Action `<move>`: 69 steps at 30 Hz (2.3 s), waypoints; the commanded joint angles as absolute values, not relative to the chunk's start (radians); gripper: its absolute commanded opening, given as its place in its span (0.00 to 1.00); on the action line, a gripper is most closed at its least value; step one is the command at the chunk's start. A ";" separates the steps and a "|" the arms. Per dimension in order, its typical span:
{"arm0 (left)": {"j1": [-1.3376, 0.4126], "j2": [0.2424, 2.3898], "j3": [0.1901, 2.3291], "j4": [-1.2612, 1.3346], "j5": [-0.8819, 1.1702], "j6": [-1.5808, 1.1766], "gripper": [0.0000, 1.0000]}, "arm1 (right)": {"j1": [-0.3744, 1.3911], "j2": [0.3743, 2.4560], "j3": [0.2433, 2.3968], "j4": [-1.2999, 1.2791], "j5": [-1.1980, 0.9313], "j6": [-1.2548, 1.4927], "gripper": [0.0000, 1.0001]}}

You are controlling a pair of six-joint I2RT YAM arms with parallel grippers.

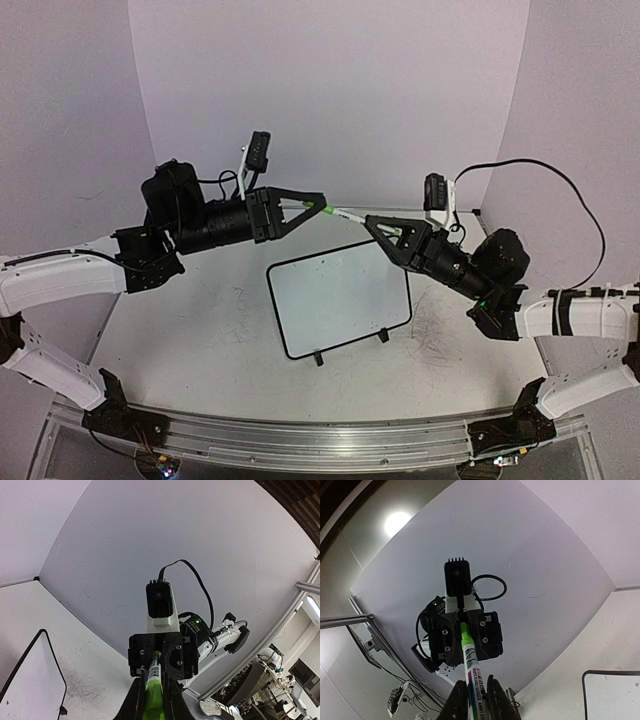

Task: Write a sentence on the whiteboard
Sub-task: Open the pen cap from the whiteboard marker, then place the pen cap at the center of the board.

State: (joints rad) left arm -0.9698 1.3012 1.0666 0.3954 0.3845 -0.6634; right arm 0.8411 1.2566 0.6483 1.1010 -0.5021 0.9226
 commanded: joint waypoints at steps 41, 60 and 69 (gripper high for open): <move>-0.707 1.568 0.739 -0.083 -0.392 -0.597 0.04 | 0.793 0.794 0.552 0.606 -0.239 0.614 0.00; -0.707 1.281 0.898 -0.262 -0.365 -0.493 0.63 | 0.793 0.879 0.701 0.325 -0.266 0.449 0.00; -0.713 1.213 1.147 -0.268 0.353 -0.370 0.75 | 0.794 1.006 0.824 0.160 -0.573 0.300 0.00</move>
State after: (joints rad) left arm -0.7059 1.1726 1.0436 -0.2586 -0.0839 -0.4454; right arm 0.7940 0.9481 0.7538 0.2454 -0.3862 0.3972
